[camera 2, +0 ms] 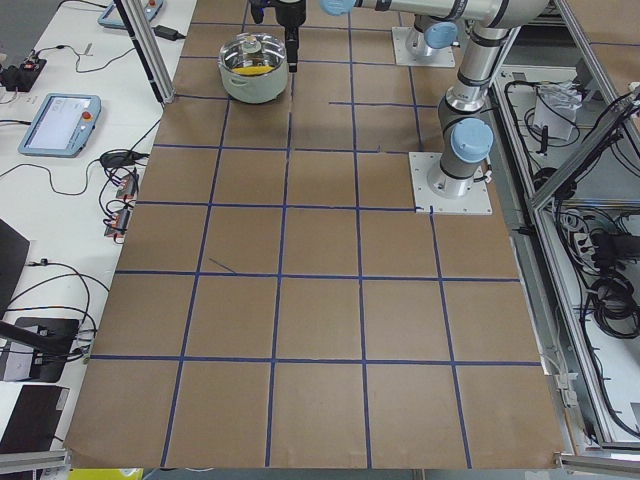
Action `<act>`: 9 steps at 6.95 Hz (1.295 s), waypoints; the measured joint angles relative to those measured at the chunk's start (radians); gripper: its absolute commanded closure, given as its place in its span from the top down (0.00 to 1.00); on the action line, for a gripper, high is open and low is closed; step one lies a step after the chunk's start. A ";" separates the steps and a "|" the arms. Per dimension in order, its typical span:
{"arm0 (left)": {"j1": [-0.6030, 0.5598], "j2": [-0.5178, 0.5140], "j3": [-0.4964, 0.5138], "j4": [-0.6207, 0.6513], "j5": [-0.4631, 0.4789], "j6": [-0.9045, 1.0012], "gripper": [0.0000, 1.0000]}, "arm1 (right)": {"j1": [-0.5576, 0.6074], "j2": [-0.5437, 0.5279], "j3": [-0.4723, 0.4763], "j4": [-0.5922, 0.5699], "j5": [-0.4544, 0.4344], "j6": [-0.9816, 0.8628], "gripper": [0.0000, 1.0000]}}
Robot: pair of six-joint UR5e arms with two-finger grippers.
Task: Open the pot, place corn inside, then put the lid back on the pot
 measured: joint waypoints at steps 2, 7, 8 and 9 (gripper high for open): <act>0.000 -0.001 0.000 0.000 0.001 0.000 1.00 | -0.002 -0.088 0.092 -0.029 -0.007 0.002 0.91; 0.000 -0.001 0.000 0.000 0.001 -0.001 1.00 | 0.004 -0.113 0.109 -0.071 0.001 0.001 0.91; 0.000 -0.001 0.000 0.000 0.001 -0.002 1.00 | 0.004 -0.113 0.109 -0.072 0.001 0.002 0.91; 0.000 -0.001 0.000 0.000 0.002 -0.002 1.00 | 0.004 -0.113 0.109 -0.071 0.001 0.002 0.91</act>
